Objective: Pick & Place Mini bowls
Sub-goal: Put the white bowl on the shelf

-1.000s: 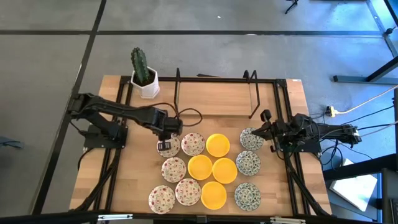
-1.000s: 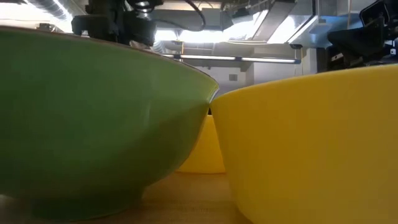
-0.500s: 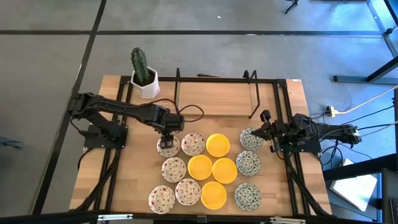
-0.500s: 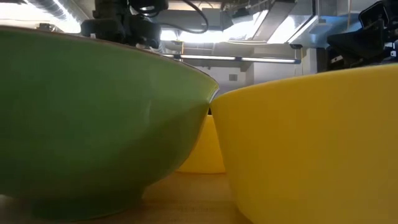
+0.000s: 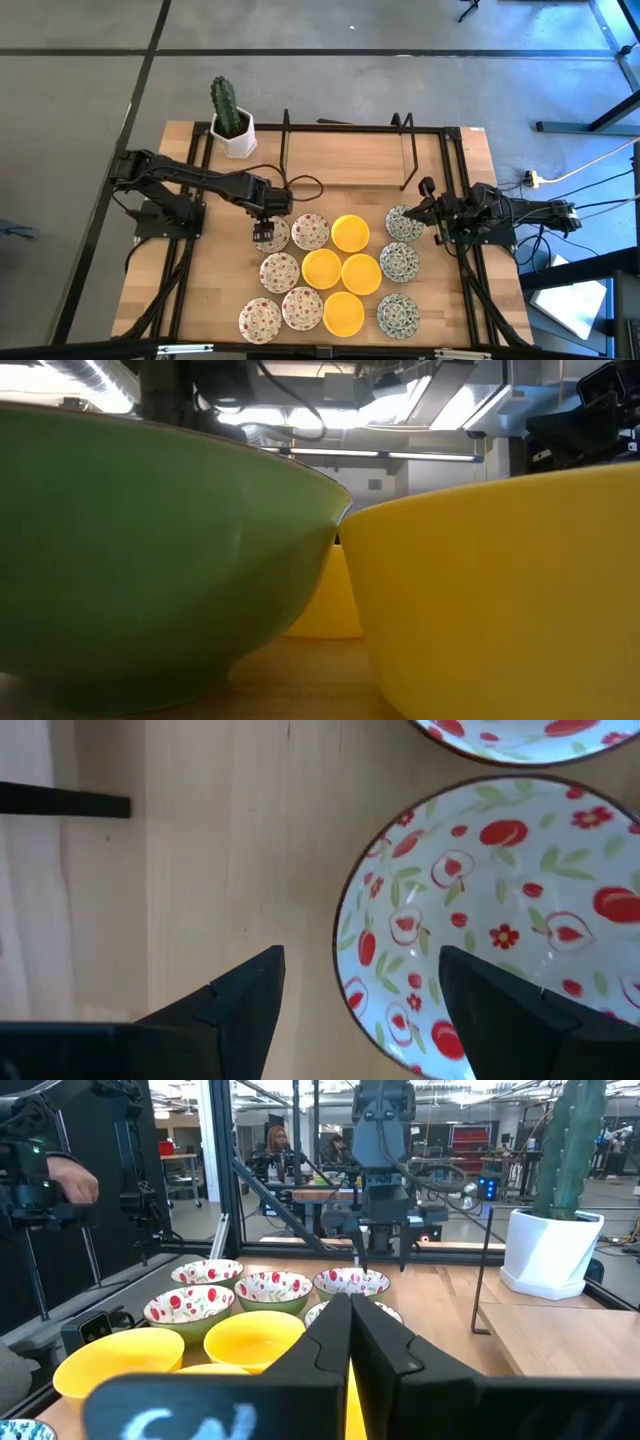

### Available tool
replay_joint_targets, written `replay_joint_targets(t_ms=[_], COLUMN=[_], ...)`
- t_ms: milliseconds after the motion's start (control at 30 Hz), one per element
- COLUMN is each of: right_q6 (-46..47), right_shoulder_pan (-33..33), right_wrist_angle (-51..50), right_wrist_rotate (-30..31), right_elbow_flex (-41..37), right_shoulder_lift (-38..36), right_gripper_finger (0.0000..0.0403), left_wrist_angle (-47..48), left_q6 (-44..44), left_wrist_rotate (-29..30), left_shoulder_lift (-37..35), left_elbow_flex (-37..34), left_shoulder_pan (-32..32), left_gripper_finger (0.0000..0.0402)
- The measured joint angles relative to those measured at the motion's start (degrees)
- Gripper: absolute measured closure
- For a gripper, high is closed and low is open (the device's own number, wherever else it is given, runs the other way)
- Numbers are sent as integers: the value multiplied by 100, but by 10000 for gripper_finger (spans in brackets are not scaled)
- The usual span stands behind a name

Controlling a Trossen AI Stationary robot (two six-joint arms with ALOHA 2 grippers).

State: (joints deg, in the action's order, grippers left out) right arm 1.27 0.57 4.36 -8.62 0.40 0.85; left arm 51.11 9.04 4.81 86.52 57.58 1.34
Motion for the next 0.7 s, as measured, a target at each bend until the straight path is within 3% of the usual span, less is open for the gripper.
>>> replay_joint_targets(t_ms=[700], right_q6=[-1], right_shoulder_pan=[1], right_wrist_angle=[0], right_wrist_rotate=[0], right_elbow_flex=[0], right_shoulder_lift=[1], right_gripper_finger=[391], left_wrist_angle=[-892], left_q6=[-87], left_wrist_rotate=[364], left_shoulder_lift=[0], left_elbow_flex=[-719], left_shoulder_pan=[0], left_gripper_finger=[145])
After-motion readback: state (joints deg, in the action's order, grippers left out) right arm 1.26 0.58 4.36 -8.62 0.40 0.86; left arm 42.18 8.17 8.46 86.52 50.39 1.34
